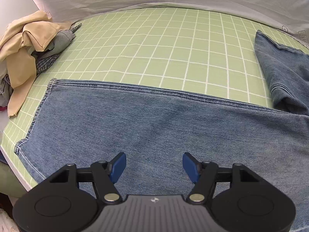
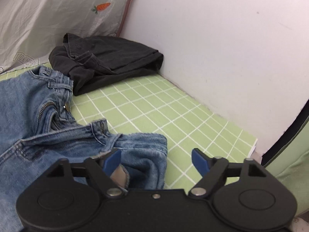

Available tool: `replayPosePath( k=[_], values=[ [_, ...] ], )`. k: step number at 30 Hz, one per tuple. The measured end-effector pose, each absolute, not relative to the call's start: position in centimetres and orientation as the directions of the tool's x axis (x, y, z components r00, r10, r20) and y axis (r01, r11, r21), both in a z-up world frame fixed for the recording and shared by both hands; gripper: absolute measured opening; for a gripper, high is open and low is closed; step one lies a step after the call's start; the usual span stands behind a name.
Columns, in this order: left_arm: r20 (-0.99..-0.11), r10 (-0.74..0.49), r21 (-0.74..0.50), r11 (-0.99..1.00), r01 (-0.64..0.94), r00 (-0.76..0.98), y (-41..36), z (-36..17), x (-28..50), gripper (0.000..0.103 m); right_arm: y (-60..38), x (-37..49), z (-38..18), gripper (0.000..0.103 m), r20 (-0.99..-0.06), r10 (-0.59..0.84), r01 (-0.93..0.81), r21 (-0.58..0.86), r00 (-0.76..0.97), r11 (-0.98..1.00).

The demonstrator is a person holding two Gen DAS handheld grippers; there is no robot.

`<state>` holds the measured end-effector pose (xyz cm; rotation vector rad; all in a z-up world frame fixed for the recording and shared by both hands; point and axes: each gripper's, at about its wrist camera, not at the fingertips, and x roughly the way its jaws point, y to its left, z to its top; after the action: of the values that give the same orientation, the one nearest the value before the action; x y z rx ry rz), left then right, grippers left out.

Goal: Fold clothes

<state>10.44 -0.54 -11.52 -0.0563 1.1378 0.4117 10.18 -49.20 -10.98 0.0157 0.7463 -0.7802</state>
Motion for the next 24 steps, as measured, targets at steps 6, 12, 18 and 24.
replayPosePath(
  k=[6,12,18,24],
  values=[
    [-0.892,0.291,0.163,0.921,-0.354,0.347,4.9,-11.5,11.5,0.067,-40.3,14.7,-9.2,0.099,-0.588,-0.536,0.522,-0.215,0.605,0.825],
    [-0.901,0.264,0.147,0.932,-0.331,0.345,10.0,-12.5,13.9,0.067,-28.2,19.4,-10.4,0.099,-0.614,-0.350,0.260,-0.235,0.708,0.937],
    [-0.903,0.222,0.134,0.959,-0.250,0.367,12.4,-13.5,15.1,0.074,-18.0,22.9,-11.4,0.099,-0.629,-0.174,0.032,-0.231,0.758,0.972],
    [-0.906,0.173,0.081,0.966,-0.244,0.386,14.0,-14.0,15.6,0.082,-12.1,25.7,-14.2,0.082,-0.702,-0.180,-0.078,-0.319,0.689,0.945]
  ],
)
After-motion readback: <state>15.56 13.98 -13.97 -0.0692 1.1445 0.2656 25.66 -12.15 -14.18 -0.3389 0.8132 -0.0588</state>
